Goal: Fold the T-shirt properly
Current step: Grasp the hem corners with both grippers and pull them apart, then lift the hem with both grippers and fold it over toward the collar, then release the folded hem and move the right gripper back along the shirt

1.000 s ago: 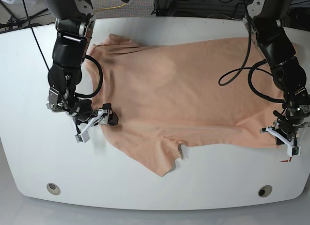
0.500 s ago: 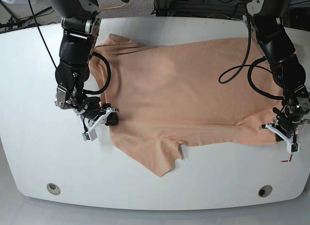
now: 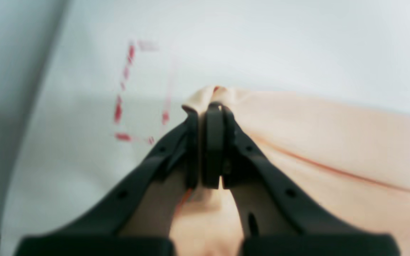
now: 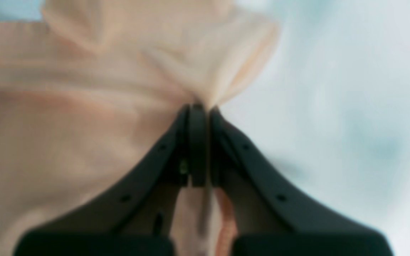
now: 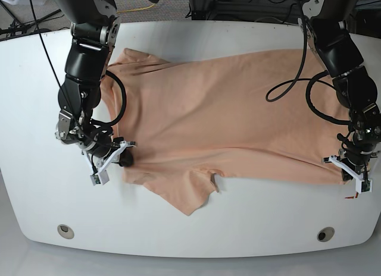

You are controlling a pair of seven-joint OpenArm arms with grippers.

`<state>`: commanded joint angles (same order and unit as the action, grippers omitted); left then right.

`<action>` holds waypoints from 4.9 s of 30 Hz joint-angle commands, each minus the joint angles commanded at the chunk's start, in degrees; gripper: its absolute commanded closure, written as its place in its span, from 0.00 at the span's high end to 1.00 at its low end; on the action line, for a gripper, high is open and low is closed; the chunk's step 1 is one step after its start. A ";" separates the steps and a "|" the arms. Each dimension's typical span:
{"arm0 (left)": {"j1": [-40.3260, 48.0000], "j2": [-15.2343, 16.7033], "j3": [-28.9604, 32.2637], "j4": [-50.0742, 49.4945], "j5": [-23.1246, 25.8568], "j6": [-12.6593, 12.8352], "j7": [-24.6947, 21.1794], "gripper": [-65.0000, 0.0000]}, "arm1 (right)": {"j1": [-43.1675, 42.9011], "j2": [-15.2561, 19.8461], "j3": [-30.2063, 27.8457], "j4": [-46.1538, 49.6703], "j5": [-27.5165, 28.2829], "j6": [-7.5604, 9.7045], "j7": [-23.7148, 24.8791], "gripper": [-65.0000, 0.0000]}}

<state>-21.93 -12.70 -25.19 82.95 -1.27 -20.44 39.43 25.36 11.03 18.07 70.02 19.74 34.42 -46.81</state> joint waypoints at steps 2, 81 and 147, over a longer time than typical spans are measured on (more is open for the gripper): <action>-1.14 0.18 0.79 0.88 0.00 0.00 0.79 0.01 | 1.67 0.88 0.00 0.18 0.00 0.00 -1.41 0.00; 39.21 0.35 -12.92 31.12 0.26 -12.66 18.73 0.01 | -49.23 -2.46 11.16 41.14 26.90 5.58 -17.23 0.00; 28.84 0.44 -11.52 29.71 0.44 -12.31 18.90 0.60 | -6.95 1.93 14.15 -12.66 7.91 3.08 -9.32 0.78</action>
<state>6.90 -12.26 -36.70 112.66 -0.84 -32.75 58.33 18.42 12.97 32.22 57.36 27.65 37.49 -56.13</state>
